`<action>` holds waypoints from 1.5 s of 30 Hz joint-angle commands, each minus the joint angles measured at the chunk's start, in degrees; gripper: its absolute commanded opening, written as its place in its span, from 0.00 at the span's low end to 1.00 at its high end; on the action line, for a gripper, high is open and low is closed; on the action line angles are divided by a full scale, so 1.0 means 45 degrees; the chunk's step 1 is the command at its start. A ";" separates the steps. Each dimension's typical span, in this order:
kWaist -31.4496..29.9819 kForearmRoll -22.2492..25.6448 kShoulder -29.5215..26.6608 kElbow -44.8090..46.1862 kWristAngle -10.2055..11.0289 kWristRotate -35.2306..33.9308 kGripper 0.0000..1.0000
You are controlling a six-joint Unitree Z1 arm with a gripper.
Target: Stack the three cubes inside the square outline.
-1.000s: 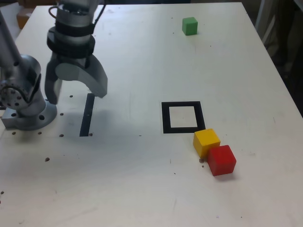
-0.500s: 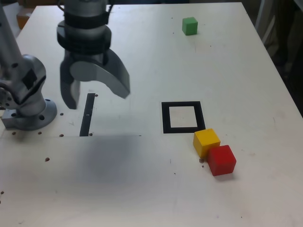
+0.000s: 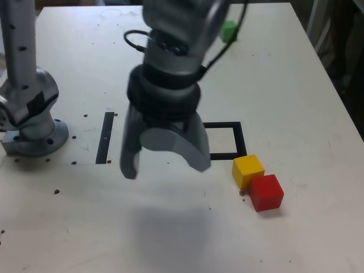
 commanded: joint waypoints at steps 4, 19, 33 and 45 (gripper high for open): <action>-0.0035 0.0568 0.0894 -0.2981 0.0020 -0.0081 1.00; 0.0137 0.1452 0.4378 -0.7617 0.0626 -0.0254 0.98; 0.0980 0.1269 0.4977 -0.7518 0.0708 -0.0041 0.98; 0.1469 0.1092 0.5289 -0.6883 0.0352 0.0111 0.89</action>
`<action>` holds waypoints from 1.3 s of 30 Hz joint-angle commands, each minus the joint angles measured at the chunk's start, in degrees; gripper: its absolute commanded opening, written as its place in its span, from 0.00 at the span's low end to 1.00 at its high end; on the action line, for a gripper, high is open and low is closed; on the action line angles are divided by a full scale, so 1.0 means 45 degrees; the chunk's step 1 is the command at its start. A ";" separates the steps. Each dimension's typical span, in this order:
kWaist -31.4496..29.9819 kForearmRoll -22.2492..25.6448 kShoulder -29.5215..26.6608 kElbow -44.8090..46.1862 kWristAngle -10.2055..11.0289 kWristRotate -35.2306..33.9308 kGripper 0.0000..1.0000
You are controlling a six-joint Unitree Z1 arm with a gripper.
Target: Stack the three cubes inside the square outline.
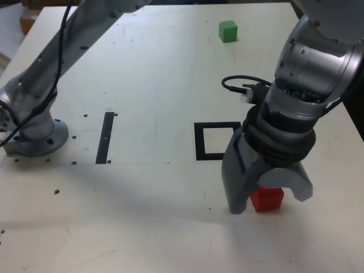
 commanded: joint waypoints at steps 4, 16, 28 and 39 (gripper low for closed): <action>0.0237 -0.0358 0.0140 0.0518 -0.0093 0.0056 0.83; 0.0278 -0.1535 0.0371 0.0710 0.0077 0.0151 0.76; 0.0351 -0.1720 0.0572 0.0697 0.0263 0.0271 0.64; 0.0353 -0.1722 0.0574 0.0627 0.0334 0.0271 0.54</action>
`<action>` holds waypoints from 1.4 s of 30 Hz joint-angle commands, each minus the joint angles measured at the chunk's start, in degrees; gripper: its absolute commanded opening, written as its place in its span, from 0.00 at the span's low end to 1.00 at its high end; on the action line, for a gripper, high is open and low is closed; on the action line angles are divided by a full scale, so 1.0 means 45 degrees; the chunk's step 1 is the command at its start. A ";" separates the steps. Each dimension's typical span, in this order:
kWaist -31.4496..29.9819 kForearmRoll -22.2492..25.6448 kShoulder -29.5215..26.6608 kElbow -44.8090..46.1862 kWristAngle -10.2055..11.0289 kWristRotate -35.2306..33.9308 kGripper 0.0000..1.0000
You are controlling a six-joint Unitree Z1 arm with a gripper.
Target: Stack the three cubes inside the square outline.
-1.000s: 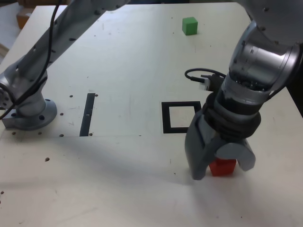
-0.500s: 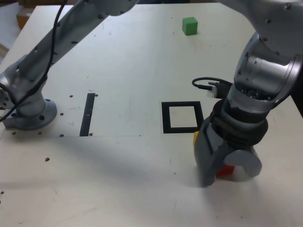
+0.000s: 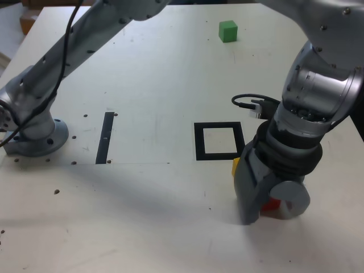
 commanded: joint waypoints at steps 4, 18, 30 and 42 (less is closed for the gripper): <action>0.0023 -0.0113 0.0063 -0.0160 0.0225 0.0020 0.46; -0.0208 0.0384 -0.0508 -0.0579 0.0525 0.0024 0.35; -0.0334 0.1899 -0.2197 -0.1030 0.0450 0.1529 0.35; 0.0996 0.2381 -0.3640 0.0545 0.1440 0.3579 0.35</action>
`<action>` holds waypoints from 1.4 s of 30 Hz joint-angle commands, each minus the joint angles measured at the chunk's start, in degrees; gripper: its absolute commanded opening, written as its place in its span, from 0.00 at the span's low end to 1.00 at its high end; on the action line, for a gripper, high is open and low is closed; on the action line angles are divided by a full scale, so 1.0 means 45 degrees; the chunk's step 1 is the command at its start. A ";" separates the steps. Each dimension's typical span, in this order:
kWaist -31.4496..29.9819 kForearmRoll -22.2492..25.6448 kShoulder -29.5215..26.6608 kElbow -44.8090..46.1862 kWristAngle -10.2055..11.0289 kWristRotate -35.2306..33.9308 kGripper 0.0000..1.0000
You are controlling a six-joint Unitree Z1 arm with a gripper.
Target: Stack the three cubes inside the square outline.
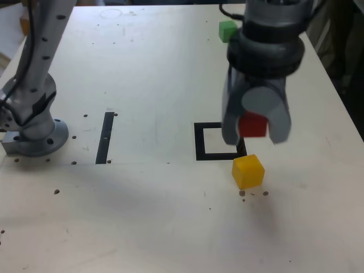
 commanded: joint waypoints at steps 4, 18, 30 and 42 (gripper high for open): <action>0.0835 0.0064 -0.0499 0.1514 0.0299 0.0467 0.35; 0.1334 -0.0889 -0.0610 0.3657 0.0179 0.0413 0.35; 0.2533 -0.3533 -0.0574 0.5786 -0.0372 0.1211 0.35; 0.2764 -0.4983 -0.0479 0.6572 -0.0622 0.1548 0.35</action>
